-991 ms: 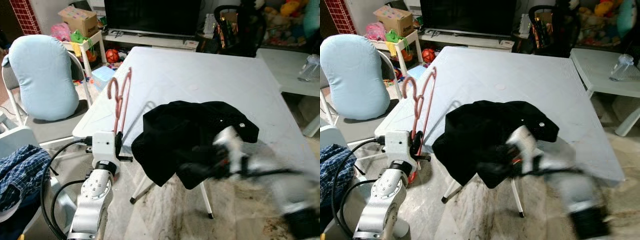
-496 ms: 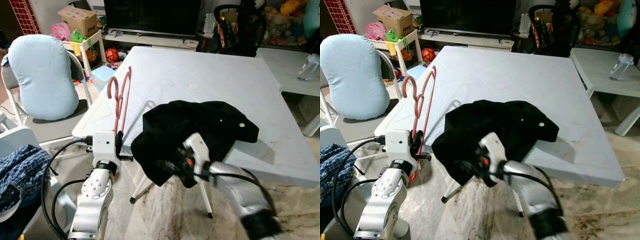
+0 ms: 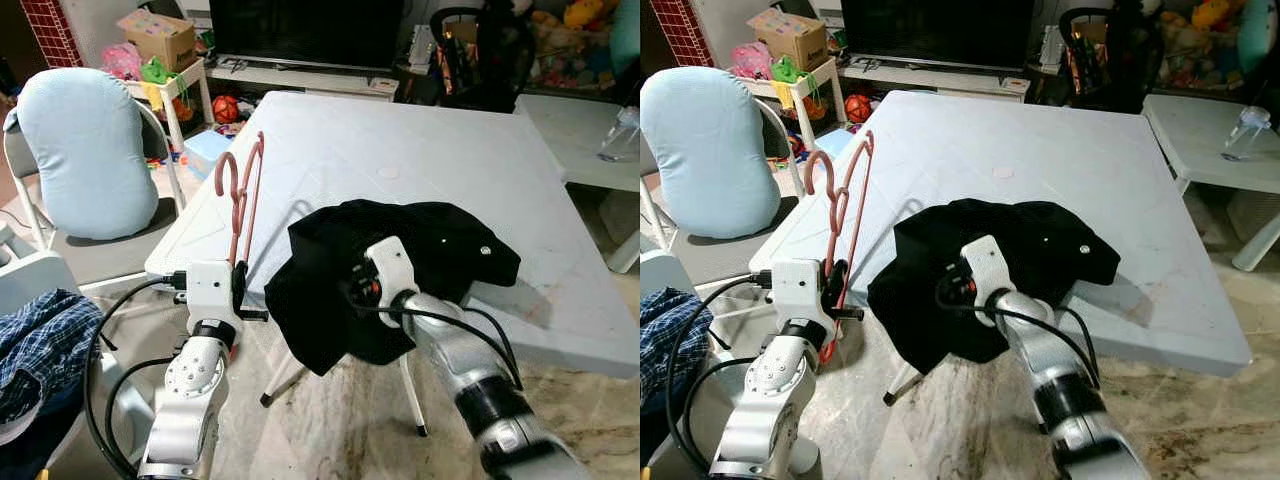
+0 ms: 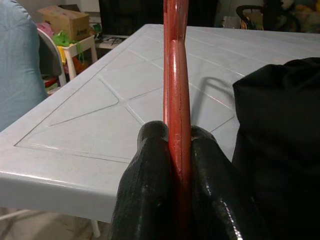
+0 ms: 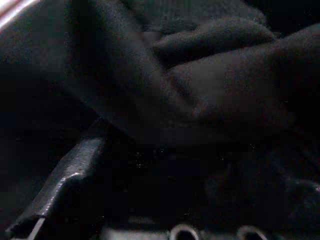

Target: Hang hanger

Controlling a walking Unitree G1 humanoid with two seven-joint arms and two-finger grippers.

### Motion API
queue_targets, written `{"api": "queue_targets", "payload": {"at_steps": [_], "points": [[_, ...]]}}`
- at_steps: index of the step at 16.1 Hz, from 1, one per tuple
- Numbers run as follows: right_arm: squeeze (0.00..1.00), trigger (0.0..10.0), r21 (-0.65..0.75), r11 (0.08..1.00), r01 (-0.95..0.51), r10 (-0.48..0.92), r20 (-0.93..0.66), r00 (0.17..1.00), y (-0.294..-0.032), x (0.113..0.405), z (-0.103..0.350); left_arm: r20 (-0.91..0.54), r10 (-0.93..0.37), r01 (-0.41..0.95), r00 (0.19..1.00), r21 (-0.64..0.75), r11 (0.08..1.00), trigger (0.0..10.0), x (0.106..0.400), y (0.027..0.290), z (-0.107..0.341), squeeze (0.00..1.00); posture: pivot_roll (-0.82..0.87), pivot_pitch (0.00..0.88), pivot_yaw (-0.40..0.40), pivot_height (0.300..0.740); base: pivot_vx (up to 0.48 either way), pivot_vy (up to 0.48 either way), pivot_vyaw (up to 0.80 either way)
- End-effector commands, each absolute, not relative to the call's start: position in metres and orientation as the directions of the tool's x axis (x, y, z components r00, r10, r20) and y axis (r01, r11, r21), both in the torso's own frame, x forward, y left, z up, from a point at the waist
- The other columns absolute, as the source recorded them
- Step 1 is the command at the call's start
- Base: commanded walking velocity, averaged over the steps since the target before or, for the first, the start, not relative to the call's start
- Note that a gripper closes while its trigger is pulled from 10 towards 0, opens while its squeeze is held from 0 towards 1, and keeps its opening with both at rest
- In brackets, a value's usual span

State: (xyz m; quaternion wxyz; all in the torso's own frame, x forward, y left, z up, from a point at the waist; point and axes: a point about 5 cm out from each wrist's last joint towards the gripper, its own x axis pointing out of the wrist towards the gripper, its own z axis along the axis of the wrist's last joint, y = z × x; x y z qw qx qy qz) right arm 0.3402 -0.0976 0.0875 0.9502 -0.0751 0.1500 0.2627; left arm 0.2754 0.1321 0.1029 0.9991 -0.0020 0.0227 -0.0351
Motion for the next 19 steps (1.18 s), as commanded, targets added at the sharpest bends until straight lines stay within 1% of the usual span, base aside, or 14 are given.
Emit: {"api": "queue_targets", "payload": {"at_steps": [1, 4, 5, 6, 8, 9, 10, 11, 12, 14, 15, 16, 17, 19], "points": [[0.00, 10.0, -0.099, 0.883, -0.458, 0.406, -0.325, 0.854, -0.104, 0.347, 0.089, -0.041, -0.076, 0.076, 0.996, -0.004, 0.997, 10.0, 0.277, 0.130, 0.105, 0.00, 0.07, 0.000, -0.029, 0.740, 0.000, 0.000, 0.00], [0.00, 10.0, -0.187, 0.918, -0.349, 0.260, -0.381, 0.887, -0.108, 0.358, 0.084, -0.042, -0.078, 0.078, 0.996, -0.009, 0.997, 10.0, 0.276, 0.127, 0.104, 0.00, 0.07, 0.000, -0.038, 0.740, 0.000, 0.000, 0.00], [0.00, 10.0, -0.237, 0.925, -0.297, 0.191, -0.384, 0.903, -0.110, 0.362, 0.086, -0.043, -0.076, 0.076, 0.996, -0.009, 0.997, 10.0, 0.276, 0.127, 0.104, 0.00, 0.07, 0.000, -0.040, 0.740, 0.000, 0.000, 0.00], [0.00, 10.0, -0.255, 0.939, -0.229, 0.120, -0.382, 0.916, -0.114, 0.368, 0.089, -0.043, -0.073, 0.073, 0.996, -0.010, 0.997, 10.0, 0.276, 0.128, 0.103, 0.00, 0.08, 0.000, -0.044, 0.740, 0.000, 0.000, 0.00], [0.00, 10.0, -0.250, 0.953, -0.173, 0.075, -0.358, 0.931, -0.118, 0.373, 0.094, -0.044, -0.071, 0.071, 0.996, -0.009, 0.997, 10.0, 0.275, 0.128, 0.103, 0.00, 0.08, 0.000, -0.048, 0.740, 0.000, 0.000, 0.00], [0.00, 10.0, -0.210, 0.977, 0.046, -0.103, -0.270, 0.957, -0.136, 0.384, 0.114, -0.044, -0.066, 0.065, 0.997, -0.009, 0.998, 10.0, 0.274, 0.129, 0.103, 0.00, 0.09, 0.000, -0.051, 0.740, 0.000, 0.000, 0.00], [0.00, 10.0, -0.183, 0.972, 0.145, -0.183, -0.208, 0.961, -0.144, 0.390, 0.128, -0.044, -0.063, 0.063, 0.997, -0.008, 0.998, 10.0, 0.274, 0.129, 0.103, 0.00, 0.09, 0.000, -0.051, 0.740, 0.000, 0.000, 0.00], [0.00, 10.0, -0.135, 0.973, 0.185, -0.205, -0.157, 0.966, -0.147, 0.395, 0.141, -0.044, -0.062, 0.062, 0.997, -0.008, 0.998, 10.0, 0.273, 0.129, 0.103, 0.00, 0.10, 0.000, -0.051, 0.740, 0.000, 0.000, 0.00], [0.00, 10.0, -0.101, 0.977, 0.188, -0.200, -0.130, 0.971, -0.147, 0.398, 0.148, -0.044, -0.061, 0.061, 0.997, -0.007, 0.998, 10.0, 0.273, 0.129, 0.103, 0.00, 0.10, 0.000, -0.049, 0.740, 0.000, 0.000, 0.00], [0.00, 10.0, -0.127, 0.976, 0.177, -0.187, -0.075, 0.979, -0.148, 0.400, 0.157, -0.043, -0.060, 0.060, 0.997, -0.006, 0.998, 10.0, 0.273, 0.130, 0.103, 0.00, 0.09, 0.000, -0.050, 0.740, 0.000, 0.000, 0.00], [0.00, 10.0, -0.156, 0.974, 0.164, -0.170, -0.022, 0.985, -0.155, 0.400, 0.162, -0.043, -0.060, 0.060, 0.997, -0.006, 0.998, 10.0, 0.273, 0.130, 0.103, 0.00, 0.09, 0.000, -0.048, 0.740, 0.000, 0.000, 0.00], [0.00, 10.0, -0.165, 0.975, 0.147, -0.150, -0.007, 0.989, -0.163, 0.398, 0.160, -0.043, -0.060, 0.060, 0.997, -0.006, 0.998, 10.0, 0.272, 0.129, 0.103, 0.00, 0.08, 0.000, -0.047, 0.740, 0.000, 0.000, 0.00], [0.00, 10.0, -0.243, 0.956, 0.163, -0.164, 0.018, 0.986, -0.174, 0.394, 0.158, -0.045, -0.060, 0.059, 0.997, -0.007, 0.998, 10.0, 0.271, 0.129, 0.102, 0.00, 0.08, 0.000, -0.044, 0.740, 0.000, 0.000, 0.00], [0.00, 10.0, -0.336, 0.936, 0.105, -0.110, 0.006, 0.994, -0.192, 0.387, 0.150, -0.049, -0.061, 0.061, 0.997, -0.007, 0.998, 10.0, 0.271, 0.129, 0.101, 0.00, 0.07, 0.000, -0.038, 0.740, 0.000, 0.000, 0.00]]}}
